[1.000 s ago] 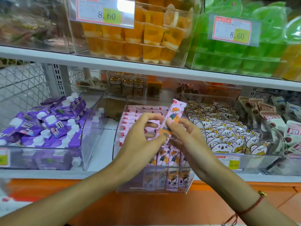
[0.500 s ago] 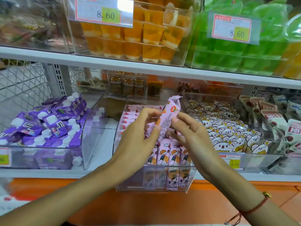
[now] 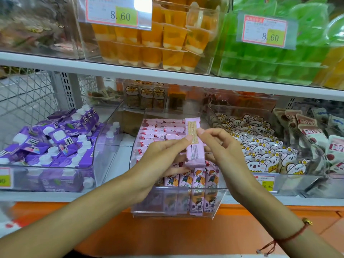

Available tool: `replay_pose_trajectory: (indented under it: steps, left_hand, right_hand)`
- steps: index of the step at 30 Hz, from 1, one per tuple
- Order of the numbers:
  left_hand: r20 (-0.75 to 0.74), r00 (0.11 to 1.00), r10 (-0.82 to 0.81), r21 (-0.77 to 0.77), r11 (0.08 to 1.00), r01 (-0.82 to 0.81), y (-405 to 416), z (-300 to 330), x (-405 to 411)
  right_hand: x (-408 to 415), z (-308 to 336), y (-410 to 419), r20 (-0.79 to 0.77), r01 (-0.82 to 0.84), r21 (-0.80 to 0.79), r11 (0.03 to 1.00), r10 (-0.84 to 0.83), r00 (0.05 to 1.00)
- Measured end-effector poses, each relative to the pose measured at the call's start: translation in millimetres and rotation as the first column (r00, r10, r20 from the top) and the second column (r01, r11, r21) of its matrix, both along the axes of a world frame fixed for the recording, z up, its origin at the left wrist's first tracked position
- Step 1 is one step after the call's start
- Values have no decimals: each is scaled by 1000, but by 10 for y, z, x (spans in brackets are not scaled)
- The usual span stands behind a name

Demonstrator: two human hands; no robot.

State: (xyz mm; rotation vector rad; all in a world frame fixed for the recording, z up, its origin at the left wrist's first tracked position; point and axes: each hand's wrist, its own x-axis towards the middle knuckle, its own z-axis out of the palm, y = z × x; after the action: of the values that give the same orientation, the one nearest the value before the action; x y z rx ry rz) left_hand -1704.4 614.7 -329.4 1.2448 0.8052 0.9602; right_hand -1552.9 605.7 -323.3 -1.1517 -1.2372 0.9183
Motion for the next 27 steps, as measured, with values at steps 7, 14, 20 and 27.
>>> replay_pose_trajectory:
  steps: [7, 14, 20, 27]
  left_hand:
    - [-67, 992, 109, 162, 982, -97, 48, -10, -59]
    - [-33, 967, 252, 454, 866, -210, 103, -56, -125]
    - [-33, 972, 234, 426, 883, -198, 111, -67, -121]
    - [70, 965, 253, 144, 955, -260, 114, -20, -100]
  right_hand:
    - [23, -24, 10, 39, -100, 32, 994, 99, 994]
    - [36, -20, -9, 163, -253, 238, 938, 219, 962]
    - [41, -48, -4, 215, -244, 239, 940, 194, 957]
    - [22, -26, -12, 155, -229, 242, 943, 195, 968]
